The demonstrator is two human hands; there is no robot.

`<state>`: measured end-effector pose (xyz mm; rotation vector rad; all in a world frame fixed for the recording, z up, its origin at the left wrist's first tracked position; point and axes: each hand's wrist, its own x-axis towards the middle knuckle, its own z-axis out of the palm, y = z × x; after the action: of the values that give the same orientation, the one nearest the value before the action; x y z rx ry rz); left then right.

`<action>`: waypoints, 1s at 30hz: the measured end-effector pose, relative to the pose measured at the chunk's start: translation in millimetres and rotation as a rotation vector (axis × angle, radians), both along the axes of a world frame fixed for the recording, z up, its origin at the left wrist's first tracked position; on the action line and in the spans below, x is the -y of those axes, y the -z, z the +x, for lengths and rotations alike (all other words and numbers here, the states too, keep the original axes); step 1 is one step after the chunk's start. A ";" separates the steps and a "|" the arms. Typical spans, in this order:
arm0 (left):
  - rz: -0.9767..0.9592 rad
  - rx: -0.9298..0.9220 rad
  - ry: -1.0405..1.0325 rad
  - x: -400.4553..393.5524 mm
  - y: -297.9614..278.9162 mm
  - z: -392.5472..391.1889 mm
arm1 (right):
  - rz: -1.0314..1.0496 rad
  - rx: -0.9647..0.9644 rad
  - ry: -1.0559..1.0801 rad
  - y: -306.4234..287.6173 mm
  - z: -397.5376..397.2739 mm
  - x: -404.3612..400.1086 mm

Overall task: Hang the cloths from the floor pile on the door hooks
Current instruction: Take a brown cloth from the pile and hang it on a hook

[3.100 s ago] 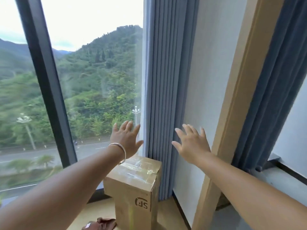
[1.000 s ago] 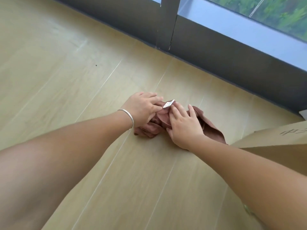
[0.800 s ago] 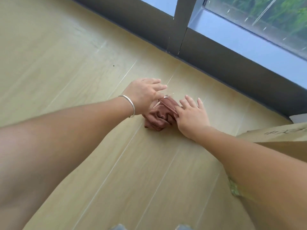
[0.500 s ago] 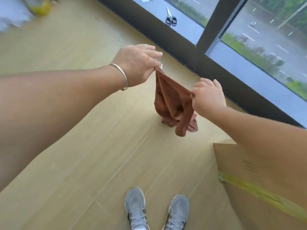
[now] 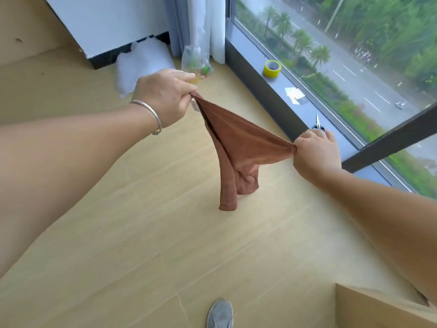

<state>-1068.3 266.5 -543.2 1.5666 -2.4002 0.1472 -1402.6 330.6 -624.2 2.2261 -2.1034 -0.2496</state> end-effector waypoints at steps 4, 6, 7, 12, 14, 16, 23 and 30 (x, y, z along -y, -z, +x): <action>-0.005 0.006 -0.210 -23.7 -28.5 94.4 | -0.078 0.045 -0.122 -45.1 68.0 41.7; -0.003 -0.004 -0.314 -42.4 -34.2 133.7 | -0.104 0.043 -0.196 -58.9 101.4 52.1; 0.006 -0.001 -0.361 -53.2 -35.5 151.0 | -0.116 0.045 -0.240 -63.4 117.7 53.3; 0.038 0.000 -0.541 -128.1 -25.6 216.5 | -0.115 0.026 -0.439 -68.7 178.2 28.4; 0.064 0.002 -0.581 -171.0 -9.5 227.4 | -0.052 0.024 -0.501 -60.6 190.9 5.2; 0.133 -0.020 -0.630 -217.2 13.0 229.4 | 0.022 0.005 -0.565 -46.4 196.3 -23.2; 0.403 -0.003 -0.742 -381.0 131.3 181.1 | 0.248 -0.084 -0.697 58.7 165.8 -141.7; 0.768 0.078 -0.759 -515.7 264.4 115.7 | 0.497 -0.100 -0.729 176.4 103.4 -273.8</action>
<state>-952.7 782.2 -807.7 2.7822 -1.8481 -0.6533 -1299.1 604.3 -800.6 2.9815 -1.1319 -0.8640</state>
